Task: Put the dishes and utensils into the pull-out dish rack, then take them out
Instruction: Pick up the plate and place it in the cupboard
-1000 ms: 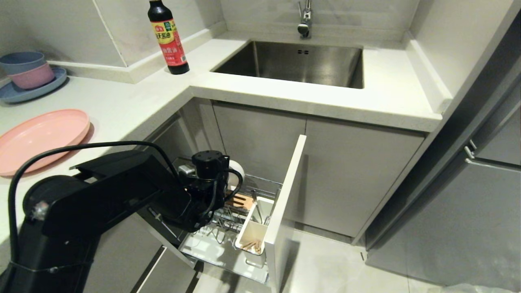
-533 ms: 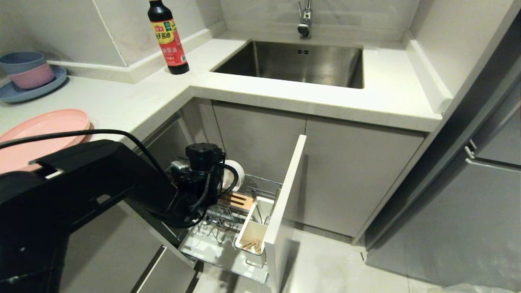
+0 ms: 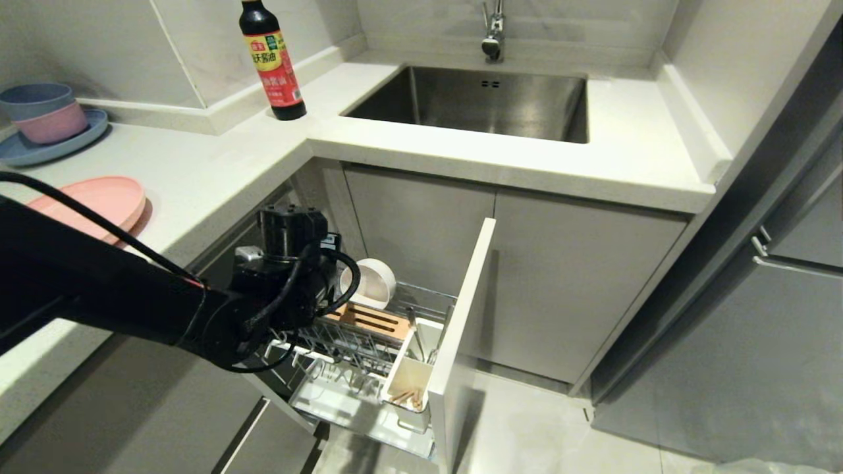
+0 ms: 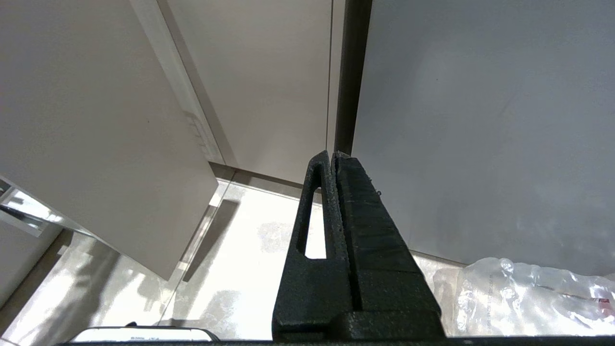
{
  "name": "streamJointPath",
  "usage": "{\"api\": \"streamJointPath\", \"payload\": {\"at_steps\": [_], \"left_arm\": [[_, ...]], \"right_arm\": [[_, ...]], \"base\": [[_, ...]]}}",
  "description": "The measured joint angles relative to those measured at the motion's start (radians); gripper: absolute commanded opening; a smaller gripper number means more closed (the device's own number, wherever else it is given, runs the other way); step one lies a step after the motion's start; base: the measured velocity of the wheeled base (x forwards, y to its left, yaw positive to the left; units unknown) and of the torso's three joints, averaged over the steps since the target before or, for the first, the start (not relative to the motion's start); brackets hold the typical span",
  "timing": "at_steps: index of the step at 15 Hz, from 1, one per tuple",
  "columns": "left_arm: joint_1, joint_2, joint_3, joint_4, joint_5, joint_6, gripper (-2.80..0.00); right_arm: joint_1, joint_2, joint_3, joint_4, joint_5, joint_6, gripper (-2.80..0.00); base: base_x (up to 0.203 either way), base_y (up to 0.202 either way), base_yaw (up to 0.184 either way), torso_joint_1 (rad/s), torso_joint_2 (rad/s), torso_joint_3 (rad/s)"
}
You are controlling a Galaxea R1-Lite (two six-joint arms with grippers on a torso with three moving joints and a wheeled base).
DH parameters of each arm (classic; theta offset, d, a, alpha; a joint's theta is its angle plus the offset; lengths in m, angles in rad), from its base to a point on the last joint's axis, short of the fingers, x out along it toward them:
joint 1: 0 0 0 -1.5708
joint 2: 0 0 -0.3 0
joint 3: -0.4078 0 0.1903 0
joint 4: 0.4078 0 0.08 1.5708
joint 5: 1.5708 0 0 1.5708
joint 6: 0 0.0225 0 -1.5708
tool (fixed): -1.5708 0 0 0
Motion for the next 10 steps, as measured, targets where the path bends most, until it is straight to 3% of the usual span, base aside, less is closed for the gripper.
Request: {"api": "streamJointPath", "payload": {"at_steps": [4,7,10], "left_arm": [[-0.075,-0.153,0.005,0.236,-0.002,0.024,-2.8],[-0.195,-0.262,-0.014,0.4,0.028,0.111,-2.8],[-0.266,-0.375,-0.111,0.614,0.049,0.157,-2.8]], "right_arm": [[0.0,0.0,0.0,0.0,0.0,0.0,-2.8],[0.0,0.0,0.0,0.0,0.0,0.0,-2.8],[0.0,0.0,0.0,-0.001,0.0,0.0,-2.8]], "base": [[0.0,0.0,0.0,0.0,0.0,0.0],[0.0,0.0,0.0,0.0,0.0,0.0],[0.0,0.0,0.0,0.0,0.0,0.0]]}}
